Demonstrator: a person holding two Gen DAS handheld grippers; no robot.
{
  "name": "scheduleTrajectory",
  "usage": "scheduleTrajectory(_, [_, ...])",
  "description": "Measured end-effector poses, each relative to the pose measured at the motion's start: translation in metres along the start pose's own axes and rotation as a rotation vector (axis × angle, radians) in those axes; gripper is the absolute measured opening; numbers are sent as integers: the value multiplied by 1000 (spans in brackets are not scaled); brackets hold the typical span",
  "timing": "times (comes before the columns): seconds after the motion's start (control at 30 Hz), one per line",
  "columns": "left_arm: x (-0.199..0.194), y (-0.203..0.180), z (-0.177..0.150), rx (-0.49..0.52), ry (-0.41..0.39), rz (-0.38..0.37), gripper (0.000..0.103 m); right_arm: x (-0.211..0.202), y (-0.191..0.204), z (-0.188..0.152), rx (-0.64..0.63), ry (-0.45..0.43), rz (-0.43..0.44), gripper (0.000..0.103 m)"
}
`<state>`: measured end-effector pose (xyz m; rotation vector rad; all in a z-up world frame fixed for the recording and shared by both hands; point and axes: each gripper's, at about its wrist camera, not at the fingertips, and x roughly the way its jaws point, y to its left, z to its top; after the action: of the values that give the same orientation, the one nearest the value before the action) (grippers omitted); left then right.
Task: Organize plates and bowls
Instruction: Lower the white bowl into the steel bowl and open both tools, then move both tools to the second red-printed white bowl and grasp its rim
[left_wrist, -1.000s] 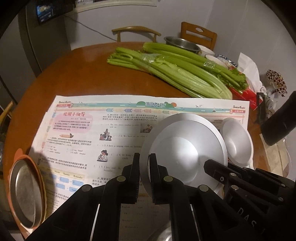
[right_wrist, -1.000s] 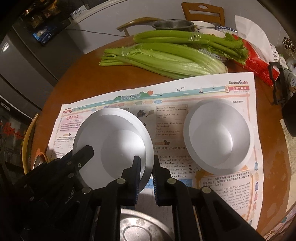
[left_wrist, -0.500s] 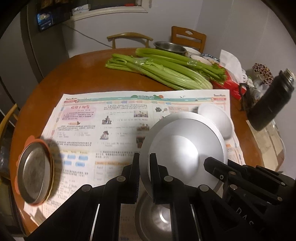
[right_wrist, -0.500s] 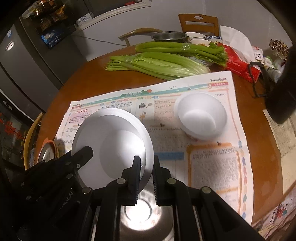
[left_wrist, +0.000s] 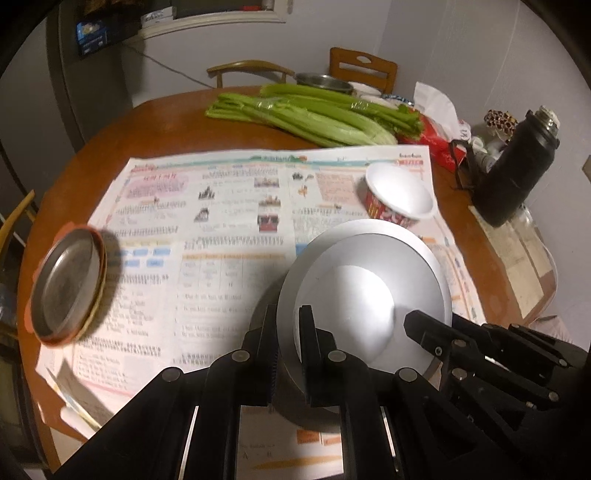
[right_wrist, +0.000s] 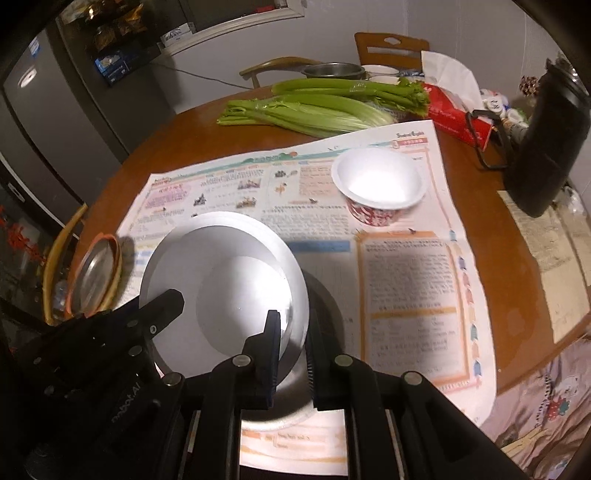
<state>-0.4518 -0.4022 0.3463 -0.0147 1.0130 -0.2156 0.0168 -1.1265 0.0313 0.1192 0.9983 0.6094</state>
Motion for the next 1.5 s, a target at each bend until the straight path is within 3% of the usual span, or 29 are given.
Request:
scheduleTrajectory(0.27, [13, 2, -14, -11, 46, 15, 10, 20, -4, -26, 6, 64, 23, 15])
scheduleTrajectory(0.73, [36, 5, -8, -18, 87, 33, 11, 45, -10, -21, 23, 109, 17, 15])
scheduleTrajectory(0.8, [39, 6, -7, -27, 104, 21, 22, 46, -10, -19, 20, 112, 11, 15])
scheduleTrajectory(1.0, [41, 8, -3, -65, 119, -4, 34, 49, -12, -15, 34, 118, 24, 15])
scheduleTrajectory(1.27, [34, 8, -2, -80, 117, -14, 37, 42, -8, -13, 24, 104, -15, 16])
scheduleTrajectory(1.43, [16, 11, 1, -65, 65, -4, 44, 31, -4, -13, 12, 77, -39, 21])
scheduleTrajectory(1.5, [4, 9, 3, -39, 17, -3, 52, 20, -6, -12, 19, 43, -38, 26])
